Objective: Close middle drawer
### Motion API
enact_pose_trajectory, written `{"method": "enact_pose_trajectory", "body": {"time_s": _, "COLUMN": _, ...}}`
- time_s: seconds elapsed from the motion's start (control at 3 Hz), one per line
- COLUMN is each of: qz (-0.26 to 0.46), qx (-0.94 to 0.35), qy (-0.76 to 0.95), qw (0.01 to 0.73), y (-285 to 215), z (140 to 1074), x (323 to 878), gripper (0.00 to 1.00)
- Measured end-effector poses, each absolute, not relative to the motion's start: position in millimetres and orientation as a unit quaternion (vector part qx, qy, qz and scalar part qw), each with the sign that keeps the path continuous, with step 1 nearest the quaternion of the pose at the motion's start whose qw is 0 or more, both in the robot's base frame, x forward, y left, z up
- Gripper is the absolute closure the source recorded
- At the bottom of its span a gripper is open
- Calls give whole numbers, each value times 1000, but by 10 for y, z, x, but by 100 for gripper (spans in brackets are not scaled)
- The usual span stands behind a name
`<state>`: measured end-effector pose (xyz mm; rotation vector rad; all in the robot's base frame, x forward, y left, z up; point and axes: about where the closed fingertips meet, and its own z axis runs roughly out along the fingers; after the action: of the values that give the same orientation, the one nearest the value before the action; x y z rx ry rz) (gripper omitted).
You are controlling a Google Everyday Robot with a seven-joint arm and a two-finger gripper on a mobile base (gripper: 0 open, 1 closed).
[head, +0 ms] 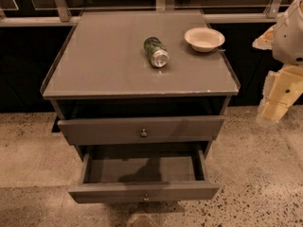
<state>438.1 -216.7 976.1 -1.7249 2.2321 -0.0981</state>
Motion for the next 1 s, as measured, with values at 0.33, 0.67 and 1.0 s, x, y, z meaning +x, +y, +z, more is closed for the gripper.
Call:
{"method": "enact_pose_trajectory", "body": {"time_s": 0.33, "qz": -34, "qx": -603, "qy": 781, "qw": 159, "y": -2167, "z": 9761, "x": 4381, "gripper": 0}}
{"method": "enact_pose_trajectory", "body": {"time_s": 0.67, "qz": -35, "qx": -599, "qy": 779, "qw": 182, "y": -2159, "z": 9654, "x": 4383, "gripper": 0}}
{"method": "enact_pose_trajectory", "body": {"time_s": 1.0, "qz": 18, "qx": -599, "qy": 771, "qw": 215, "y": -2063, "z": 9040, "x": 4279, "gripper": 0}}
